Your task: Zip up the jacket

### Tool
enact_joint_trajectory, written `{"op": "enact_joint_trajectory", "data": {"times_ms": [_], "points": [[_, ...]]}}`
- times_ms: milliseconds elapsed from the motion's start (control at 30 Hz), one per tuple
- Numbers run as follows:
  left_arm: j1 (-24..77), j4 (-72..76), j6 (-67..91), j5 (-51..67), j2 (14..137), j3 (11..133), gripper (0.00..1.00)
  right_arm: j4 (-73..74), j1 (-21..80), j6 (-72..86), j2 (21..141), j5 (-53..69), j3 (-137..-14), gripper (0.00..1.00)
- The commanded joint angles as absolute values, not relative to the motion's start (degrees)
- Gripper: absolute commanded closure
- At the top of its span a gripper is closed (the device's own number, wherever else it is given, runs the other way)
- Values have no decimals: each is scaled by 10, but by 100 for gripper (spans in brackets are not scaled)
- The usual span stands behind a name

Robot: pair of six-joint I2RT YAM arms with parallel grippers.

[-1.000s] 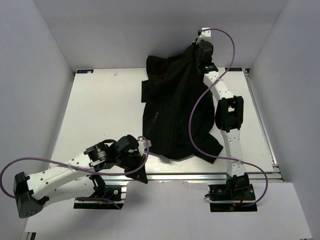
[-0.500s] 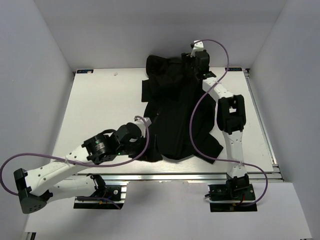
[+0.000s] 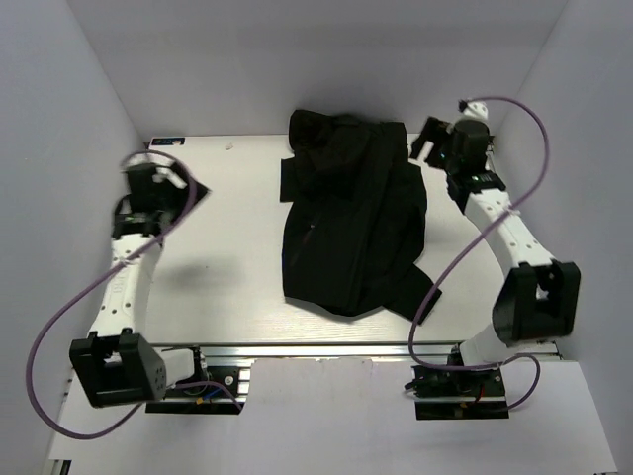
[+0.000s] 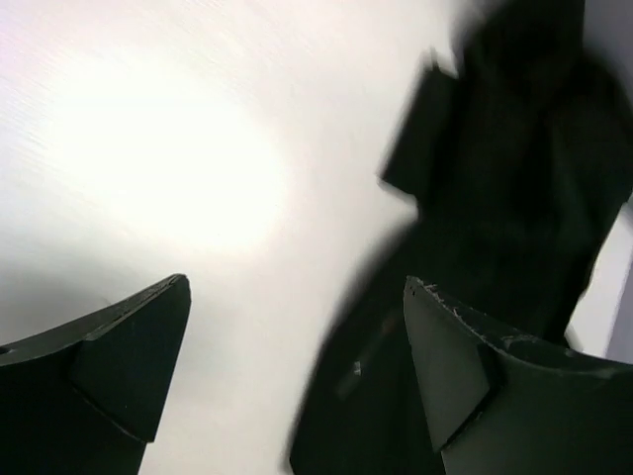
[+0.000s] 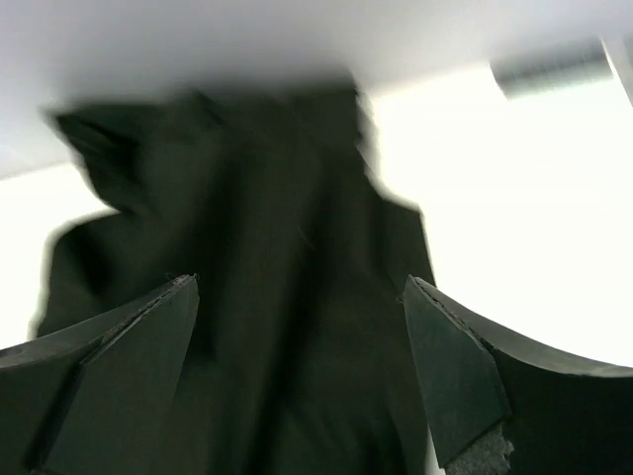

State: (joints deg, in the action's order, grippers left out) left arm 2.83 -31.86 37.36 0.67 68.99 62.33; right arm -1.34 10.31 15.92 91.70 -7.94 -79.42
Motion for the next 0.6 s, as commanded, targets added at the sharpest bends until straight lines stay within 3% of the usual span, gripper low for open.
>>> {"op": "enact_joint_trajectory", "data": {"times_ms": [0, 200, 567], "points": [[-129, -270, 350, 138, 694, 642, 2, 68, 80, 237, 843, -93, -703, 11], [-228, -281, 330, 133, 716, 606, 2, 127, 79, 236, 719, -152, -621, 11], [-237, -277, 303, 106, 656, 599, 2, 110, 80, 234, 608, -170, -547, 10]]}}
